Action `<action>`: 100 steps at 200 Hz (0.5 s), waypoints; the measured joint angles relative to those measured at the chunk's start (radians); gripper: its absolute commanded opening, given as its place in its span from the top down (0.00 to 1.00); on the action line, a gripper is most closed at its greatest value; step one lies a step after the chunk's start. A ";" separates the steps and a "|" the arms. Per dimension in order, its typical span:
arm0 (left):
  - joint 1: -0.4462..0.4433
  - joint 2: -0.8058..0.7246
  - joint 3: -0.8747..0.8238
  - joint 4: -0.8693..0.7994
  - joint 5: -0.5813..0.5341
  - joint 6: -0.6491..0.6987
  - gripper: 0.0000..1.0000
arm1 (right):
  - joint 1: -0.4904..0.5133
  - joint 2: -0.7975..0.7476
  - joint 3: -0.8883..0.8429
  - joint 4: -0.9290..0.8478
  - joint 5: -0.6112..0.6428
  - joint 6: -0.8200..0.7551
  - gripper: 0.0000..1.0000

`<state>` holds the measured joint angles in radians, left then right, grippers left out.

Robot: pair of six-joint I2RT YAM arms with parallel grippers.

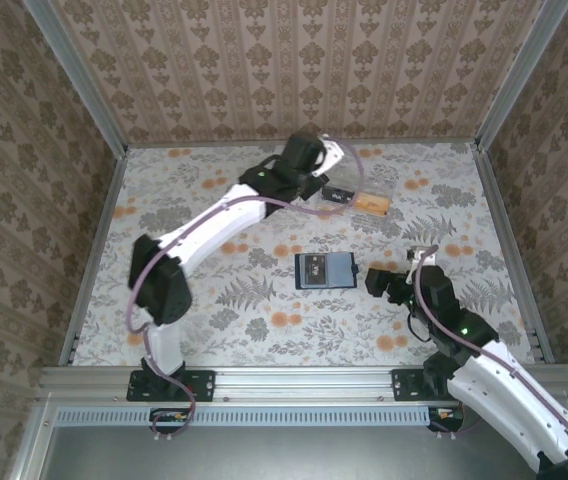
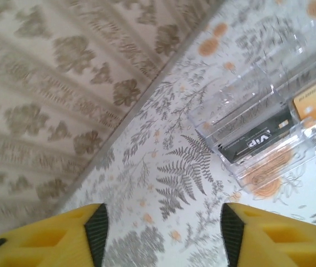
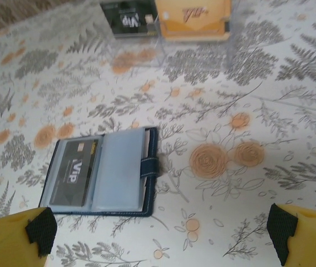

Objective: Take the credit cards out of the card holder

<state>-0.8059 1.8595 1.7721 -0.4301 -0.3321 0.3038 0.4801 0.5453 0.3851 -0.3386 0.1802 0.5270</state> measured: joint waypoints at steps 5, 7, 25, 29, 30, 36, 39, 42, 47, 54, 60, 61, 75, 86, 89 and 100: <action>0.010 -0.039 -0.037 0.004 0.009 -0.053 0.28 | 0.000 0.032 0.014 0.000 -0.007 -0.001 0.00; 0.014 -0.055 -0.050 0.003 0.014 -0.067 0.20 | 0.000 0.042 0.020 0.001 -0.010 -0.001 0.00; 0.067 -0.186 -0.192 0.018 0.073 -0.249 0.00 | 0.001 0.150 0.075 0.005 -0.036 -0.002 0.00; 0.081 -0.213 -0.225 0.020 0.091 -0.297 0.00 | 0.002 0.173 0.086 0.012 -0.040 -0.002 0.00; 0.084 -0.218 -0.230 0.021 0.093 -0.304 0.00 | 0.002 0.177 0.087 0.013 -0.042 -0.002 0.00; 0.106 -0.256 -0.285 0.031 0.119 -0.366 0.00 | 0.002 0.207 0.100 0.027 -0.055 -0.002 0.00; 0.116 -0.272 -0.310 0.034 0.129 -0.391 0.00 | 0.002 0.219 0.105 0.033 -0.059 -0.002 0.00; 0.125 -0.289 -0.334 0.035 0.142 -0.417 0.00 | 0.003 0.231 0.108 0.040 -0.063 -0.002 0.00; 0.141 -0.314 -0.377 0.042 0.160 -0.457 0.00 | 0.005 0.249 0.113 0.053 -0.072 -0.002 0.00; 0.161 -0.348 -0.436 0.050 0.184 -0.512 0.00 | 0.007 0.274 0.119 0.068 -0.086 -0.002 0.00; 0.173 -0.377 -0.489 0.056 0.204 -0.556 0.00 | 0.010 0.294 0.122 0.080 -0.097 -0.002 0.02; 0.174 -0.380 -0.494 0.056 0.206 -0.560 0.00 | 0.011 0.298 0.123 0.082 -0.100 -0.002 0.02; 0.180 -0.436 -0.603 0.076 0.251 -0.639 0.01 | 0.016 0.346 0.131 0.109 -0.128 -0.002 0.08; 0.178 -0.474 -0.677 0.088 0.286 -0.687 0.07 | 0.019 0.388 0.140 0.127 -0.151 0.002 0.13; 0.177 -0.483 -0.695 0.089 0.295 -0.702 0.10 | 0.019 0.398 0.142 0.132 -0.160 0.000 0.15; 0.173 -0.512 -0.759 0.105 0.328 -0.758 0.20 | 0.020 0.435 0.152 0.151 -0.185 0.010 0.21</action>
<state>-0.6327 1.3476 1.0134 -0.3248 -0.0040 -0.4538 0.4999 0.9806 0.5369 -0.1875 -0.0051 0.5365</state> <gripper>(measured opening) 0.917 0.855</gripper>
